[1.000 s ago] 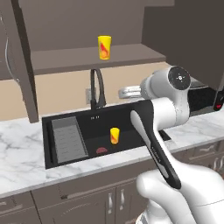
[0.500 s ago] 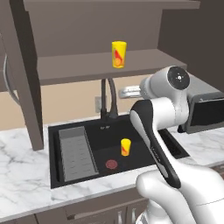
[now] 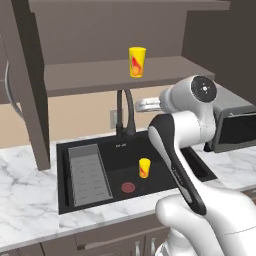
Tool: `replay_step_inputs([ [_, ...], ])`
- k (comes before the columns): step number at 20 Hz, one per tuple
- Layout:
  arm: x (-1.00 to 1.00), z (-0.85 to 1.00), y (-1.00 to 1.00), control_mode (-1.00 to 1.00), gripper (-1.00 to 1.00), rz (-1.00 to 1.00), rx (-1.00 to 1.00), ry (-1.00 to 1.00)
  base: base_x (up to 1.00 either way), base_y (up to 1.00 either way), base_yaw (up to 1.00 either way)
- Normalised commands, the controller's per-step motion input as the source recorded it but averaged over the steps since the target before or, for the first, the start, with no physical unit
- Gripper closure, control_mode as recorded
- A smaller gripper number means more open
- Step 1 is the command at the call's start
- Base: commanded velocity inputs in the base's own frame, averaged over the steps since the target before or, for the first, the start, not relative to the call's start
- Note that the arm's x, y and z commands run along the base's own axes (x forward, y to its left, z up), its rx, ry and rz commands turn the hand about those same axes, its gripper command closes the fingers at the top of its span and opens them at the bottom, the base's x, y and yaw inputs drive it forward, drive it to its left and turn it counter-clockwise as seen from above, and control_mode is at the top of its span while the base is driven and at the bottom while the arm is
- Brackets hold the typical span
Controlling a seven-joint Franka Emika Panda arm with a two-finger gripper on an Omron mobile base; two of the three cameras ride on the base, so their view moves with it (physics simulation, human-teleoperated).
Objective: Open the cabinet directly in front. Then move the beer and the cup to the dining counter with the candle on it.
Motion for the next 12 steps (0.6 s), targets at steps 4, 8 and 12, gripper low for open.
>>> replay_step_inputs([
  [4, 0.02, 0.67, 0.01, -1.00, -1.00, 0.01, -0.13, -0.09, 0.00, 0.00, 0.00],
  [8, 0.12, 0.84, 0.05, -1.00, -1.00, 0.04, -0.16, -0.07, 0.00, 0.00, 0.00],
  [12, 0.18, 0.89, 0.02, -1.00, -1.00, 0.05, -0.16, -0.02, 0.00, 0.00, 0.00],
])
